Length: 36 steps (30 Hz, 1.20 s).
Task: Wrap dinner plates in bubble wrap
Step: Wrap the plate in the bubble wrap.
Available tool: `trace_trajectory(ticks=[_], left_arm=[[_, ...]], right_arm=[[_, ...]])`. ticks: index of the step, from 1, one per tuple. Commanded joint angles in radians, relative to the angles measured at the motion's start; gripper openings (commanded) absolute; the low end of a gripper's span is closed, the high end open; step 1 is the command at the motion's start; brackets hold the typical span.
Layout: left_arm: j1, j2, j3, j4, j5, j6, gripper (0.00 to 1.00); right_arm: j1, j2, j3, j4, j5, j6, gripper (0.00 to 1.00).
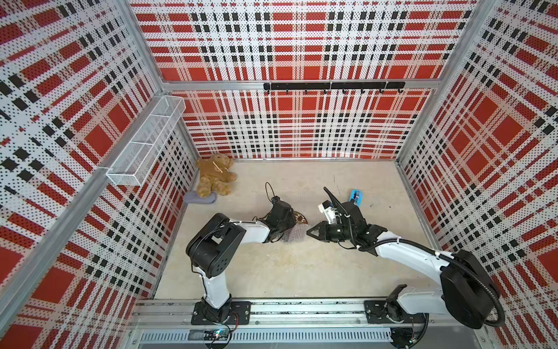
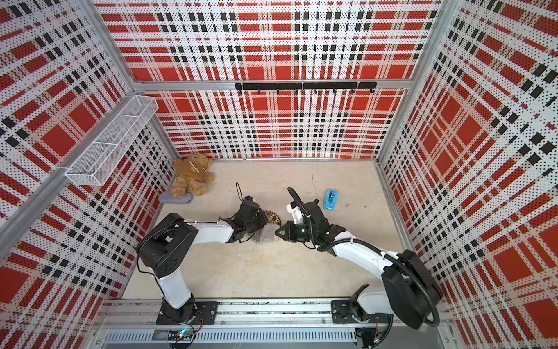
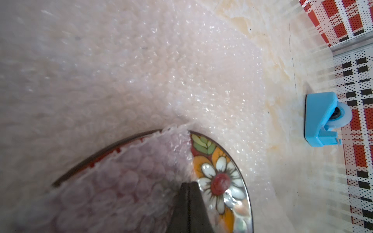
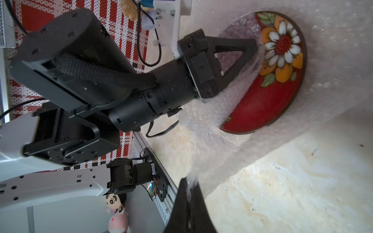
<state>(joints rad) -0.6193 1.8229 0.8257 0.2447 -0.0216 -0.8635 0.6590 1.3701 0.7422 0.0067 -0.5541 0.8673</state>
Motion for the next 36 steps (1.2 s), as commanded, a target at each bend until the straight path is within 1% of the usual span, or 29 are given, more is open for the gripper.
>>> trace_trajectory(ticks=[1,4,7,12,14,17,20,23,28,33,36], left_arm=[[-0.015,0.067,-0.023,-0.099,0.028,0.004,0.0],[-0.012,0.074,-0.027,-0.079,0.039,0.006,0.0],[0.007,0.07,-0.043,-0.03,0.08,0.006,0.0],[0.052,0.088,-0.044,0.03,0.158,0.024,0.0],[0.07,0.096,-0.044,0.043,0.183,0.023,0.0],[0.097,0.083,-0.067,0.089,0.225,0.007,0.0],[0.121,0.055,-0.062,0.102,0.244,0.007,0.0],[0.142,0.036,-0.051,0.105,0.252,-0.003,0.0],[0.163,0.048,-0.049,0.104,0.245,-0.021,0.0],[0.171,0.034,-0.104,0.122,0.207,-0.064,0.0],[0.174,0.019,-0.153,0.175,0.211,-0.102,0.0]], right_arm=[[0.008,0.092,0.068,0.034,-0.017,-0.044,0.0],[0.008,0.191,0.123,0.095,0.013,-0.042,0.0],[0.008,0.293,0.186,0.156,0.035,-0.059,0.0],[0.008,0.456,0.287,0.261,0.014,-0.071,0.0],[0.007,0.51,0.301,0.304,0.027,-0.044,0.0],[0.004,0.588,0.304,0.31,0.089,0.0,0.0],[-0.005,0.63,0.25,0.374,0.122,0.056,0.0],[-0.016,0.625,0.202,0.427,0.128,0.085,0.0],[-0.019,0.565,0.181,0.401,0.147,0.049,0.0],[-0.021,0.503,0.14,0.424,0.164,0.056,0.0],[-0.022,0.449,0.105,0.445,0.193,0.053,0.0]])
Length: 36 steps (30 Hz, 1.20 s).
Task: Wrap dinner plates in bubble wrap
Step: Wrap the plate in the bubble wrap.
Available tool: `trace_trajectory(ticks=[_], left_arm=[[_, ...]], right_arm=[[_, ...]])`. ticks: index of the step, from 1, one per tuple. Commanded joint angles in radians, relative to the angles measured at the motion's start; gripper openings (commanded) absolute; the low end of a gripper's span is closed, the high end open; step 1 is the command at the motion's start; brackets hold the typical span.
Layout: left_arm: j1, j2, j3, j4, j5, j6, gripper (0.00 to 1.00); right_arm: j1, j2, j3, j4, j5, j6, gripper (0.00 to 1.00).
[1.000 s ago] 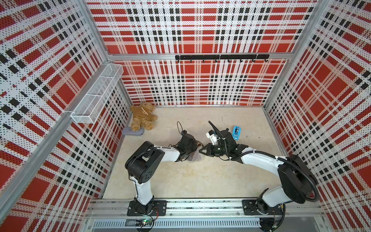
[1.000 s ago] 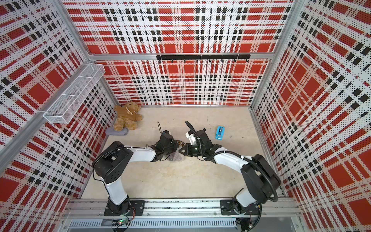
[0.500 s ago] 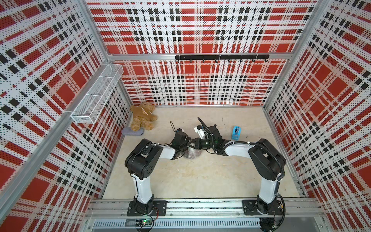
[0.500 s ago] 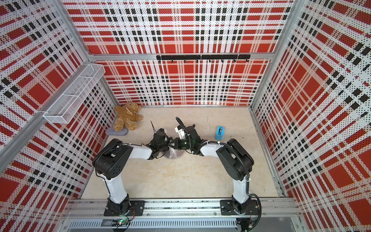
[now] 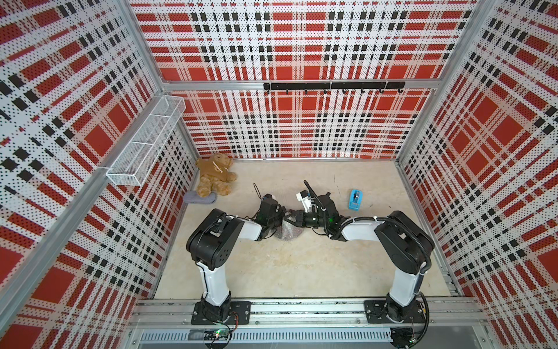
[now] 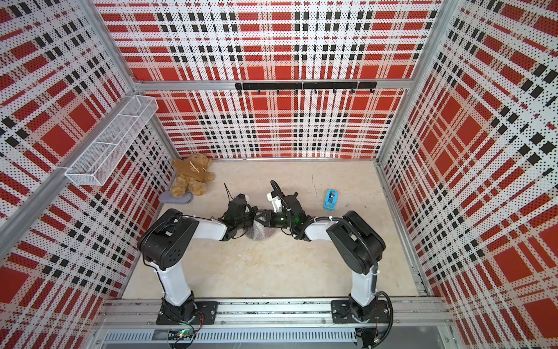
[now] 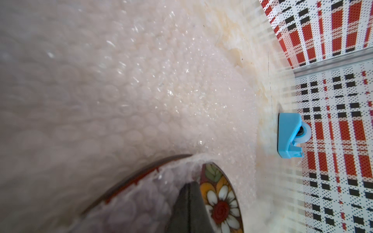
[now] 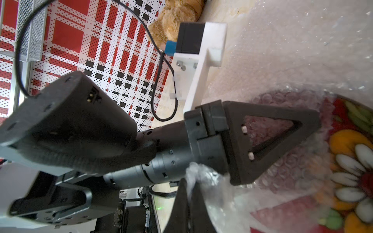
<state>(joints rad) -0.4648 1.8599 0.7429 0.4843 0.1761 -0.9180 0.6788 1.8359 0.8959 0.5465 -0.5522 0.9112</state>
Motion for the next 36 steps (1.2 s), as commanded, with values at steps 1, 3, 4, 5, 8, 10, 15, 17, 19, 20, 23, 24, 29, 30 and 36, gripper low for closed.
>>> trace_trajectory(ticks=[1,3,4,5,8,10,15,17,19,20,23,24,29,30,36], left_arm=[[0.023,-0.021,-0.083,-0.045,0.017,-0.058,0.0],[0.03,-0.028,-0.105,-0.014,0.023,-0.077,0.0],[0.035,-0.029,-0.113,-0.001,0.029,-0.085,0.0],[0.039,-0.028,-0.117,0.01,0.034,-0.093,0.0],[0.045,-0.014,-0.125,0.044,0.053,-0.112,0.0],[0.045,0.003,-0.118,0.048,0.062,-0.116,0.0],[0.038,0.026,-0.112,0.068,0.074,-0.12,0.0],[0.041,0.024,-0.109,0.074,0.079,-0.115,0.0],[0.047,0.014,-0.102,0.08,0.094,-0.106,0.0],[0.052,0.006,-0.096,0.08,0.103,-0.102,0.0],[0.076,-0.058,-0.076,0.057,0.133,-0.09,0.0],[0.084,-0.088,-0.066,0.033,0.136,-0.08,0.0],[0.085,-0.255,0.035,-0.239,0.061,0.057,0.18],[0.083,-0.284,0.044,-0.281,0.052,0.076,0.19],[0.036,-0.336,0.006,-0.368,0.076,0.09,0.12]], right_arm=[[-0.042,-0.033,-0.056,-0.092,0.2,0.003,0.0],[-0.042,-0.051,-0.064,-0.095,0.208,-0.008,0.0],[-0.042,-0.053,-0.063,-0.097,0.209,-0.012,0.0],[-0.041,-0.048,-0.053,-0.102,0.203,-0.018,0.0],[-0.043,-0.003,-0.004,-0.126,0.195,-0.021,0.0],[-0.043,0.048,0.055,-0.139,0.17,-0.019,0.0],[-0.041,0.175,0.195,-0.205,0.111,-0.023,0.0],[-0.038,0.223,0.235,-0.239,0.09,-0.027,0.0],[-0.038,0.267,0.261,-0.281,0.083,-0.031,0.0],[-0.038,0.281,0.264,-0.293,0.085,-0.032,0.0],[-0.038,0.309,0.254,-0.331,0.11,-0.025,0.0],[-0.039,0.315,0.254,-0.357,0.119,-0.027,0.0],[-0.039,0.317,0.253,-0.391,0.141,-0.031,0.0],[-0.038,0.317,0.256,-0.395,0.143,-0.032,0.0],[-0.037,0.321,0.274,-0.404,0.143,-0.038,0.0]])
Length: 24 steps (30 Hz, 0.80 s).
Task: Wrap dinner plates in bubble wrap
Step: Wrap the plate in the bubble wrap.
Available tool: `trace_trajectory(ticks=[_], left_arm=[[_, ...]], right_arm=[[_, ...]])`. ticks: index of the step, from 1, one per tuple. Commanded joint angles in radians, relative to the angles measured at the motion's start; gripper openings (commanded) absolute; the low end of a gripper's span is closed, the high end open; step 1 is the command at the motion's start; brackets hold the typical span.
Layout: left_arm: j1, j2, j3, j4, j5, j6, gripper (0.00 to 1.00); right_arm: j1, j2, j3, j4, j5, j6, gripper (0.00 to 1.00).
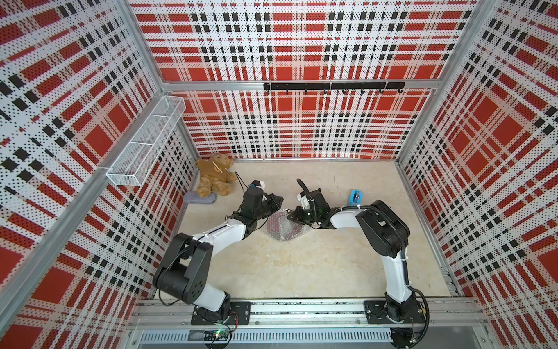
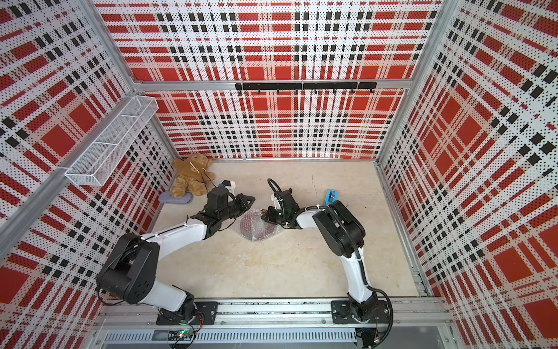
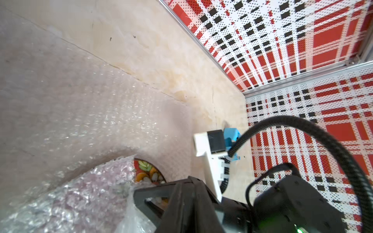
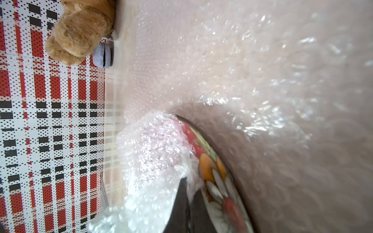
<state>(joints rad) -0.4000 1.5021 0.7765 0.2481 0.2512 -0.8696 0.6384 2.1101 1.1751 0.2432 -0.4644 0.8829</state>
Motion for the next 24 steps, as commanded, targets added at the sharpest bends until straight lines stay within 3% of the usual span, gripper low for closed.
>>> trace_trajectory(ticks=[1,8,19,22,24], left_arm=[[-0.042,0.031,-0.033,-0.135,0.01,0.039,0.1],[-0.1,0.13,-0.007,-0.114,0.038,0.055,0.08],[-0.069,0.332,0.001,-0.102,-0.088,0.069,0.05],[-0.071,0.338,-0.017,-0.114,-0.113,0.064,0.04],[-0.068,0.326,-0.036,-0.114,-0.134,0.054,0.03]], right_arm=[[0.003,0.047,-0.005,-0.103,0.055,-0.01,0.0],[0.002,0.044,-0.017,-0.09,0.054,-0.005,0.0],[-0.001,-0.035,0.022,-0.098,0.039,-0.06,0.0],[-0.01,-0.092,0.049,-0.142,0.055,-0.114,0.09],[-0.033,-0.153,0.03,-0.157,0.076,-0.137,0.21]])
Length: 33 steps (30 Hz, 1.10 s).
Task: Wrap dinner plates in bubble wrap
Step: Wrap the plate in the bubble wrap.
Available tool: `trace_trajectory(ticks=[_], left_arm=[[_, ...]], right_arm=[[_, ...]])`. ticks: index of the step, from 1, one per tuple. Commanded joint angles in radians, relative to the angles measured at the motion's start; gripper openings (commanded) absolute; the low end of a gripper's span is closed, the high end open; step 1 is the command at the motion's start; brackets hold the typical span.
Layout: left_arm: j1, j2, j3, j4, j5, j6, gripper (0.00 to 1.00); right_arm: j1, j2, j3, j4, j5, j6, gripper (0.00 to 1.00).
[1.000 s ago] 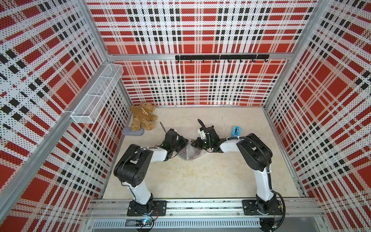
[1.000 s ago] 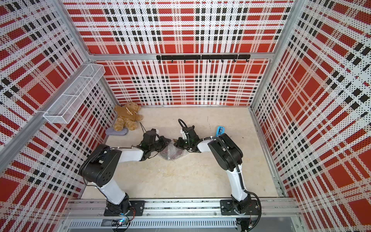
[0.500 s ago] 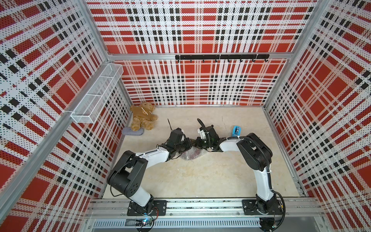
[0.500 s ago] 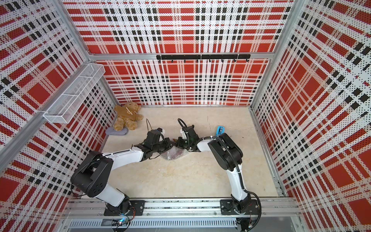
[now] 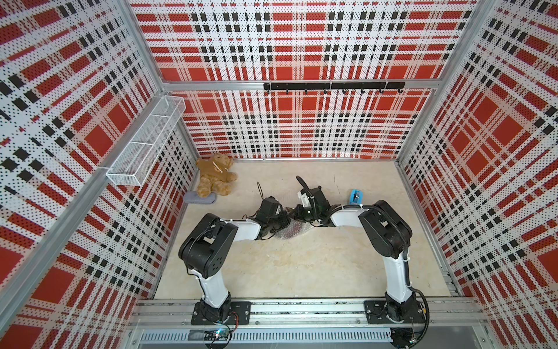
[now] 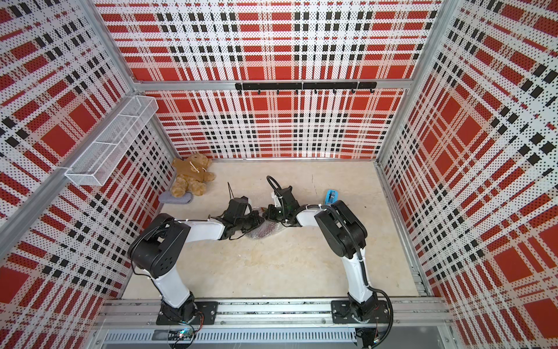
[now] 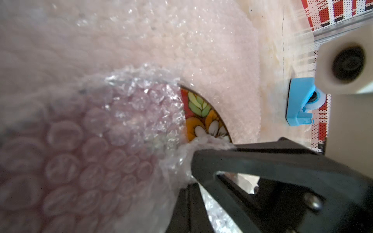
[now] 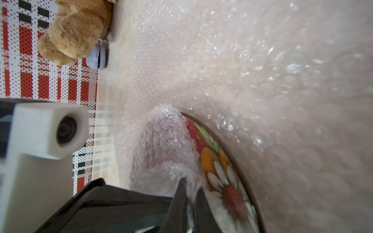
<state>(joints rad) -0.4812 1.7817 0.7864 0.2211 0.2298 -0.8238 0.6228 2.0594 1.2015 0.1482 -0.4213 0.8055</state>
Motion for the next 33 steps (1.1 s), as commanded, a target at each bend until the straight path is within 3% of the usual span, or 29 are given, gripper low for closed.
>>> trace_trajectory(ticks=[1,5,8,11,17,23,28,33], left_arm=[[0.016,0.042,-0.052,-0.086,-0.117,0.005,0.03],[0.018,0.044,-0.07,-0.085,-0.119,0.001,0.02],[0.017,0.053,-0.073,-0.086,-0.115,0.002,0.02],[0.015,0.059,-0.075,-0.083,-0.114,0.0,0.02],[0.017,0.065,-0.078,-0.079,-0.127,-0.016,0.02],[0.019,0.064,-0.09,-0.079,-0.151,-0.044,0.02],[0.029,0.048,-0.13,-0.04,-0.17,-0.116,0.0],[0.031,0.038,-0.146,-0.026,-0.174,-0.139,0.0]], right_arm=[[-0.031,-0.133,-0.017,-0.059,0.044,-0.063,0.26],[-0.102,-0.258,-0.161,-0.05,0.131,-0.095,0.47],[-0.165,-0.28,-0.237,-0.069,0.111,-0.123,0.61],[-0.199,-0.26,-0.233,-0.107,0.113,-0.159,0.68],[-0.204,-0.117,-0.048,-0.218,0.107,-0.327,0.71],[-0.203,-0.015,0.015,-0.16,0.1,-0.268,0.68],[-0.203,-0.045,-0.077,-0.034,0.019,-0.198,0.63],[-0.203,-0.127,-0.251,0.137,-0.101,-0.146,0.66]])
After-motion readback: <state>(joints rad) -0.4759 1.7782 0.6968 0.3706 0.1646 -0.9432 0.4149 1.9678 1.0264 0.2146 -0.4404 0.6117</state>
